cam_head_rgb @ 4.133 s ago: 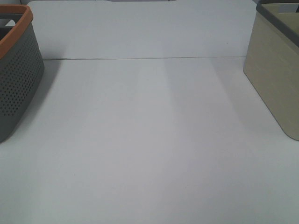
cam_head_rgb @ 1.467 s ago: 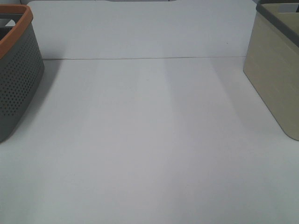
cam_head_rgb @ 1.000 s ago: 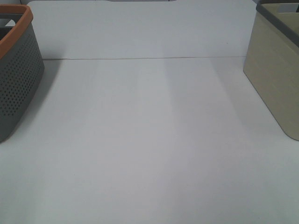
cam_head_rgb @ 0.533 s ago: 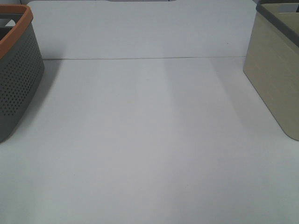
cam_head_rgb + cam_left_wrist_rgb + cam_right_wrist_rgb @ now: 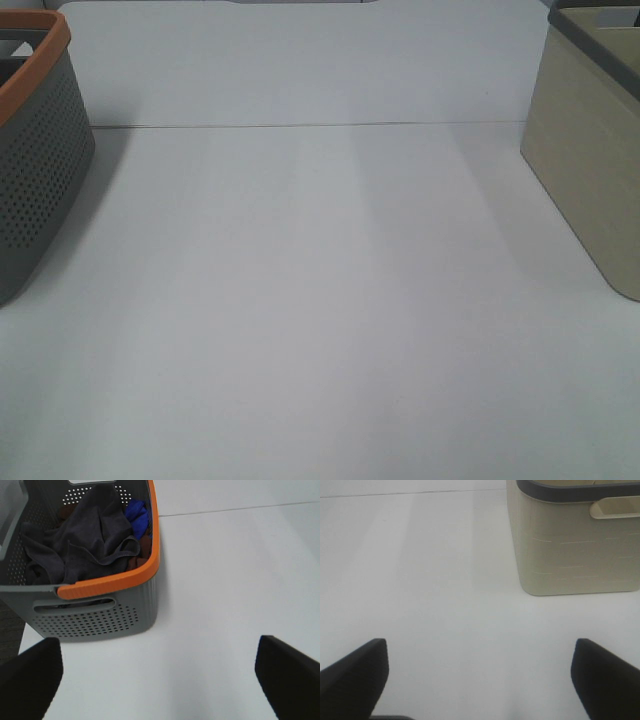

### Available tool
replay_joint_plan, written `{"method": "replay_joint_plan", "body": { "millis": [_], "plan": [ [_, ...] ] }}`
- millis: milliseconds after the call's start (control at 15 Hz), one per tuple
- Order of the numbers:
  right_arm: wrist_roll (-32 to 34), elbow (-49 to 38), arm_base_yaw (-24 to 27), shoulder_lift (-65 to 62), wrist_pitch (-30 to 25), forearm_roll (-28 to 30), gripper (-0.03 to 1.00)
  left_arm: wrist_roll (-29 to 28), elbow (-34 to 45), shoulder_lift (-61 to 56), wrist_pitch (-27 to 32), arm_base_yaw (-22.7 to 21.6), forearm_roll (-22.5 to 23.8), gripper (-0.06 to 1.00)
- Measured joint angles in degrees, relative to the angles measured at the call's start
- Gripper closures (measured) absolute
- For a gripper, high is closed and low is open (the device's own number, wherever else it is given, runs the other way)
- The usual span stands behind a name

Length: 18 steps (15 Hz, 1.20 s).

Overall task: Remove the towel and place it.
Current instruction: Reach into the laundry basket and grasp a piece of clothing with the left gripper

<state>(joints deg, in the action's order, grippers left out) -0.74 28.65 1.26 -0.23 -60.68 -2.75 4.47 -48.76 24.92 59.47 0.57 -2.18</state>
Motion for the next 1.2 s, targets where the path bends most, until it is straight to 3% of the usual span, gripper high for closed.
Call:
{"method": "replay_joint_plan", "body": {
  "millis": [533, 733, 800, 1000, 1200],
  "plan": [
    [0.00, 0.00, 0.00, 0.00, 0.00, 0.00, 0.01, 24.69, -20.86, 34.66, -0.17, 0.00, -0.52, -0.05],
    [0.00, 0.00, 0.00, 0.00, 0.00, 0.00, 0.01, 31.68, -29.34, 45.78, 0.34, 0.00, 5.39, -0.05],
    [0.00, 0.00, 0.00, 0.00, 0.00, 0.00, 0.01, 35.87, -36.55, 53.23, 2.06, -0.46, 10.77, -0.05],
    [0.00, 0.00, 0.00, 0.00, 0.00, 0.00, 0.01, 43.83, -44.58, 63.25, 2.01, -4.30, 12.09, -0.05],
    [0.00, 0.00, 0.00, 0.00, 0.00, 0.00, 0.01, 50.65, -46.98, 70.24, -1.20, -9.22, 12.03, -0.05]
  ]
}}
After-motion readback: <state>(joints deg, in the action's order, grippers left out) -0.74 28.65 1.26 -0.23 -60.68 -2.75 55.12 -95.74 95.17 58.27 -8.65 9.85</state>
